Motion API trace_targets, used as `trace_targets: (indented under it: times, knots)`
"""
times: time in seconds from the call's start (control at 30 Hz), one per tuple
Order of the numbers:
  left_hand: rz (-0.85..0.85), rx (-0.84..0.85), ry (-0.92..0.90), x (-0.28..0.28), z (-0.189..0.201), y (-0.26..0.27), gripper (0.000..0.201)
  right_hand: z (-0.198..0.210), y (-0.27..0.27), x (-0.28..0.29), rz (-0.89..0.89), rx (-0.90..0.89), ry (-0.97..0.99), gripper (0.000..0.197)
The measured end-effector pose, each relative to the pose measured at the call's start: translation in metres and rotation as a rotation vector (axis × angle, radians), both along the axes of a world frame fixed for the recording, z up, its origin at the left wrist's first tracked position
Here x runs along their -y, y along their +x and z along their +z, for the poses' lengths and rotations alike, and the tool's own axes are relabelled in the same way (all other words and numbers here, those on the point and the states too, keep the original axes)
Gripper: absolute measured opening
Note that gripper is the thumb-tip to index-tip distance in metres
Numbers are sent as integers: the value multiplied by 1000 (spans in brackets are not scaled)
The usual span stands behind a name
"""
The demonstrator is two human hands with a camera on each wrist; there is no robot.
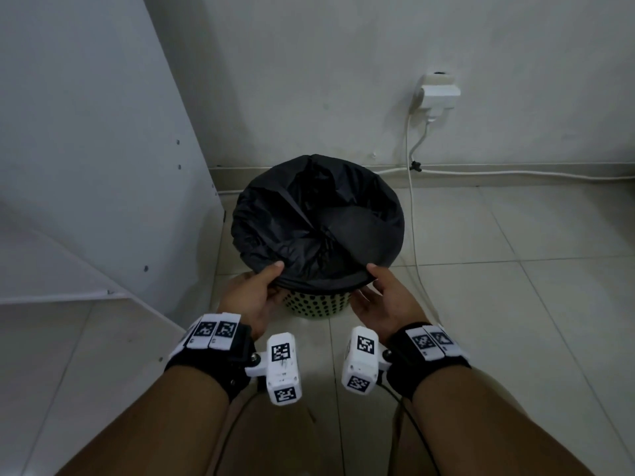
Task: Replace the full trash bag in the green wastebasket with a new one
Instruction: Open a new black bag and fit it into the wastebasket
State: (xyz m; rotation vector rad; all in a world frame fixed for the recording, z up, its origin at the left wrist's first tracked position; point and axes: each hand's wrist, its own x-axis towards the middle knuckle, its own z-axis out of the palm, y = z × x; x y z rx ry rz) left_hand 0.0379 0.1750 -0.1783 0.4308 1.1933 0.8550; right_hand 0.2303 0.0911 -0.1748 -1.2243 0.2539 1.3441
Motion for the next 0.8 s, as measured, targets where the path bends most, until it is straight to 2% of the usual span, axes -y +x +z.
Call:
trace_targets:
  times: [0.2,0.3,0.37,0.43,0.5,0.6,0.67,0.73,0.8]
  knots:
    - [41,66,-53,1,3,4,21,6,4,-2,102,-56,0,4]
    - [40,74,-83,12,3,17,27,11,-1,-3,98,-52,1,5]
    - [28,48,-76,20,1,26,30,11,-8,-2,83,-13,-3,14]
    - [58,24,-57,23,-2,32,27,7,-12,-1,67,24,-4,24]
    - [81,12,-49,17,-6,30,23,6,-15,3,98,42,7,21]
    - [8,-9,-67,1,-7,20,28,11,-9,7,179,103,-8,10]
    - [-45,-52,-42,-7,-4,13,33,15,-1,6,194,130,-33,18]
    - [-78,-78,-25,-15,0,7,32,18,10,4,158,83,-53,24]
    - [-120,-77,-16,-19,4,4,30,23,18,3,142,7,-53,20]
